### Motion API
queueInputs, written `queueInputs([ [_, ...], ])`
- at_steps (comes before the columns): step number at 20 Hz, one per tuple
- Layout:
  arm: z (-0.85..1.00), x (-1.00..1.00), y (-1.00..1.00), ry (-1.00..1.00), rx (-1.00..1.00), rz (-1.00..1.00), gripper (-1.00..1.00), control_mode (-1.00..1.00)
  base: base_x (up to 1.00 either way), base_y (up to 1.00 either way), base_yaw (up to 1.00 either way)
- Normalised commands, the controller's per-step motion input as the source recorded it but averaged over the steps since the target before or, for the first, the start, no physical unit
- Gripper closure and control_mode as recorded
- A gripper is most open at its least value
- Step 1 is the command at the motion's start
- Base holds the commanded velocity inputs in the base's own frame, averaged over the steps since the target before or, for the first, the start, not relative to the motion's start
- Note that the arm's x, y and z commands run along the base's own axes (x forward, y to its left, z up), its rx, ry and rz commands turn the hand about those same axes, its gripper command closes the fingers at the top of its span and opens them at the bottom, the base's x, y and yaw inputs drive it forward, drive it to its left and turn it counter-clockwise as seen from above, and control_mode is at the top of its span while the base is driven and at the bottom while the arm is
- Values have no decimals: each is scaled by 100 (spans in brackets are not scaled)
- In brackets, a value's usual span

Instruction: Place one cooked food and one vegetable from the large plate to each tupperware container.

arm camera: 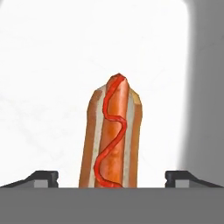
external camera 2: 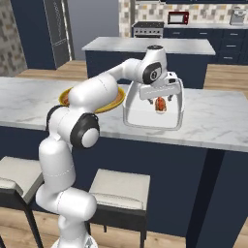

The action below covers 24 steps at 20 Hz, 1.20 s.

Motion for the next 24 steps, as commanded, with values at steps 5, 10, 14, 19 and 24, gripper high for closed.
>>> queueInputs([
  [5,23,-2,9,-4,-3,-3,-100,-100,0,0,0],
  [10,80,-20,43,-2,0,-14,-100,-100,0,0,0],
  [14,68,-17,95,0,12,-5,-100,-100,0,0,0],
  [19,61,-12,99,-4,20,-2,-100,-100,0,0,0],
  [24,54,0,100,-9,21,0,-100,-100,0,0,0],
])
